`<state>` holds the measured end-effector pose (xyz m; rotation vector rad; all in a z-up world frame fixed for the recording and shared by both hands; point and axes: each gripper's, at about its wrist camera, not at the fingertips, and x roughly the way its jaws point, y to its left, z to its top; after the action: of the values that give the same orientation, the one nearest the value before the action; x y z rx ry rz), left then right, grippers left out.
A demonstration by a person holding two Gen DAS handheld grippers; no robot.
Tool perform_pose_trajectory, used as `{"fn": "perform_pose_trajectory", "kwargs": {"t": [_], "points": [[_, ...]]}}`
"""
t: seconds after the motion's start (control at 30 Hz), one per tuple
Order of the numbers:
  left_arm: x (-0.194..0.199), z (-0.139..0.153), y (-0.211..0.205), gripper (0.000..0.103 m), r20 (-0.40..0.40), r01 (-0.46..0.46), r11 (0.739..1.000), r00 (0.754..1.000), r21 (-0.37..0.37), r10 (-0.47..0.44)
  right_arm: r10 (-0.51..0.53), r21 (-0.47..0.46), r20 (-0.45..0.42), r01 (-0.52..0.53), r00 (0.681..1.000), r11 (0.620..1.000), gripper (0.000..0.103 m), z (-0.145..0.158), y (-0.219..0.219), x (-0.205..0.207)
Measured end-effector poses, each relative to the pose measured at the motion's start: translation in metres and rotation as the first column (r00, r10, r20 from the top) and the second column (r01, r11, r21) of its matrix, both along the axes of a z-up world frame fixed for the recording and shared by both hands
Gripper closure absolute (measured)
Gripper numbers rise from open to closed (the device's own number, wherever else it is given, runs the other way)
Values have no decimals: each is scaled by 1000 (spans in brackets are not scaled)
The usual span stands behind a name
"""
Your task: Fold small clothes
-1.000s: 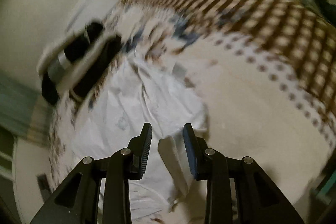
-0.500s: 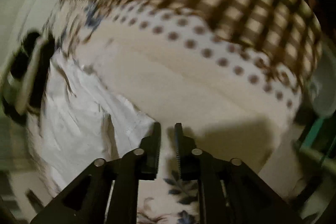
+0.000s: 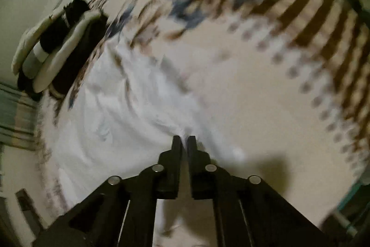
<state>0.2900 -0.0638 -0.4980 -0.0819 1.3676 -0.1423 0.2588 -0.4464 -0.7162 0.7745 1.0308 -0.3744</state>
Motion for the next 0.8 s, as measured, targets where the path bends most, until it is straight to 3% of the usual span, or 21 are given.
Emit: {"fn": "perform_pose_trajectory", "kwargs": {"t": [0.03,0.13,0.2,0.27,0.33,0.53,0.7,0.8], "points": [[1,0,-3,16,4,4,1000,1000,1,-4,-12,-5,2,12,1000,1000,100,3,-5,-5],[2,-5,-6,16,-6,-4,1000,1000,-4,4,-20,101,9,19,1000,995,99,-4,-19,-16],[4,-6,-6,16,-12,-13,1000,1000,-9,13,-49,156,21,45,999,987,92,-4,-28,-30],[4,-6,-7,16,-13,-14,1000,1000,-10,13,-88,188,38,79,995,979,35,-5,-31,-51],[3,-8,-9,17,-17,-10,1000,1000,-8,10,-122,234,85,99,989,967,24,-10,-25,-69],[0,-17,-6,16,-44,-7,1000,999,-17,6,-211,462,182,106,960,881,22,-72,-13,-77],[1,-35,-10,17,-82,24,1000,996,0,-24,-210,464,326,37,922,885,22,-67,4,-54],[2,-40,-13,14,-88,40,999,995,4,-40,-174,442,362,-4,916,897,23,-60,14,-42]]}}
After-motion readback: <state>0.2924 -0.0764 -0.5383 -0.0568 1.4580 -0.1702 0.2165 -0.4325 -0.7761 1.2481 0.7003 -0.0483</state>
